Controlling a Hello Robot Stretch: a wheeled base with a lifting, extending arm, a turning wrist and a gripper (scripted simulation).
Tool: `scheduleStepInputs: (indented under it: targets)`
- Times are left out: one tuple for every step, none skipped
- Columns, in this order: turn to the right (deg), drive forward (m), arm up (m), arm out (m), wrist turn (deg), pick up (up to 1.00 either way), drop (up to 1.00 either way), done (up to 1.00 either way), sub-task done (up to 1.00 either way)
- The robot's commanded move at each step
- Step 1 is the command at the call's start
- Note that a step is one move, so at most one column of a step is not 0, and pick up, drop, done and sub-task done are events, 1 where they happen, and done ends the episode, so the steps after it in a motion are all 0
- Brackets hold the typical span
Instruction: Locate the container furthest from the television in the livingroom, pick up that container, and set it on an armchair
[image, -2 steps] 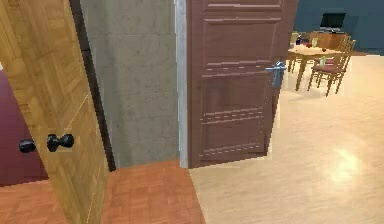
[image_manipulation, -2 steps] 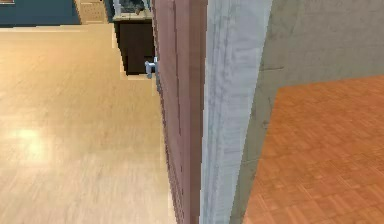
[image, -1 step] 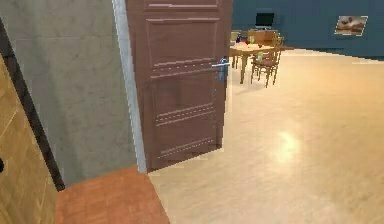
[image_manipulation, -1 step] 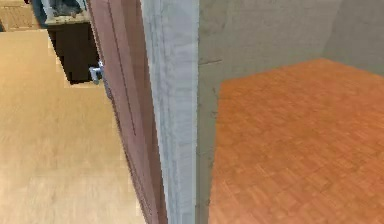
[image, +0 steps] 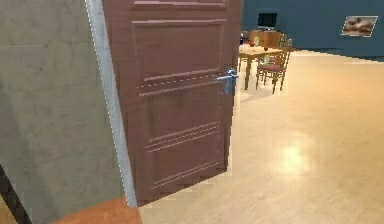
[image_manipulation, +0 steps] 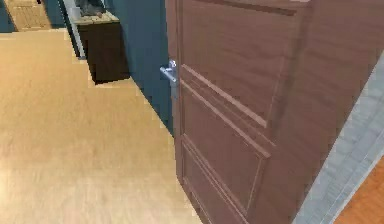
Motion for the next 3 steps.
scheduleStepInputs:
  targets:
    - [30.0,0.0,0.0,0.0,0.0,0.0,0.0,0.0,0.0]
    - [0.0,1.0,0.0,0.0,0.0,0.0,0.0,0.0,0.0]
    - [0.0,1.0,0.0,0.0,0.0,0.0,0.0,0.0,0.0]
